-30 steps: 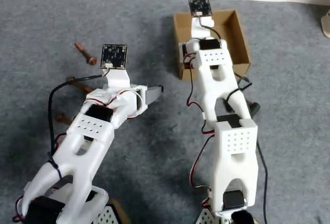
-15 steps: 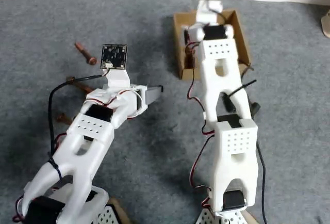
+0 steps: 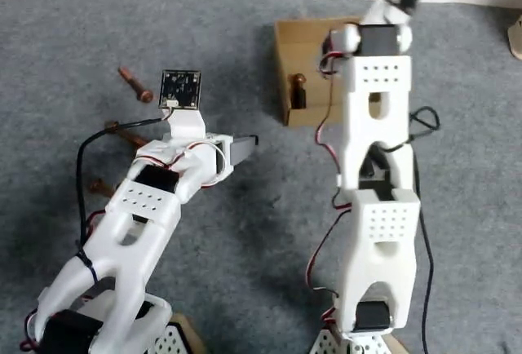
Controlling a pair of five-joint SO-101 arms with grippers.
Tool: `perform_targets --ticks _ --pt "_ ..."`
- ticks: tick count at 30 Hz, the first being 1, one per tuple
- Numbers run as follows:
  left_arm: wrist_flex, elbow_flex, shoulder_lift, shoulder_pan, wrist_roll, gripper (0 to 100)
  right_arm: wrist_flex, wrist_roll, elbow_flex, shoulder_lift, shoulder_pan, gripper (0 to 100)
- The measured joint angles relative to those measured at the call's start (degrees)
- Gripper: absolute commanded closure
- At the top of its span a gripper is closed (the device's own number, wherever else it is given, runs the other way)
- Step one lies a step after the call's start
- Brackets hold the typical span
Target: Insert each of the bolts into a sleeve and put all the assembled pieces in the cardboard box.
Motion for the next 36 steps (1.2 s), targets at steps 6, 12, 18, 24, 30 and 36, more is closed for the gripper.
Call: perform_targets --ticks 6,12,18,24,30,36 --pt "0.0 0.0 0.0 0.0 0.0 68 0.0 -4.0 6.5 0.0 6.4 85.8" --pt "0.0 0.0 0.0 0.0 0.0 68 0.0 -4.2 16.9 0.1 6.7 85.8" --pt "0.0 0.0 0.0 0.0 0.0 68 -0.8 -4.2 23.1 0.1 6.9 85.8" --pt "0.0 0.0 0.0 0.0 0.0 68 -6.9 -4.2 28.9 0.1 7.5 91.1" --pt "0.0 0.0 0.0 0.0 0.0 68 -14.3 -4.2 32.8 0.1 7.6 96.8" --pt "0.0 0.0 0.0 0.0 0.0 68 -17.5 -4.2 32.8 0.1 9.0 96.7"
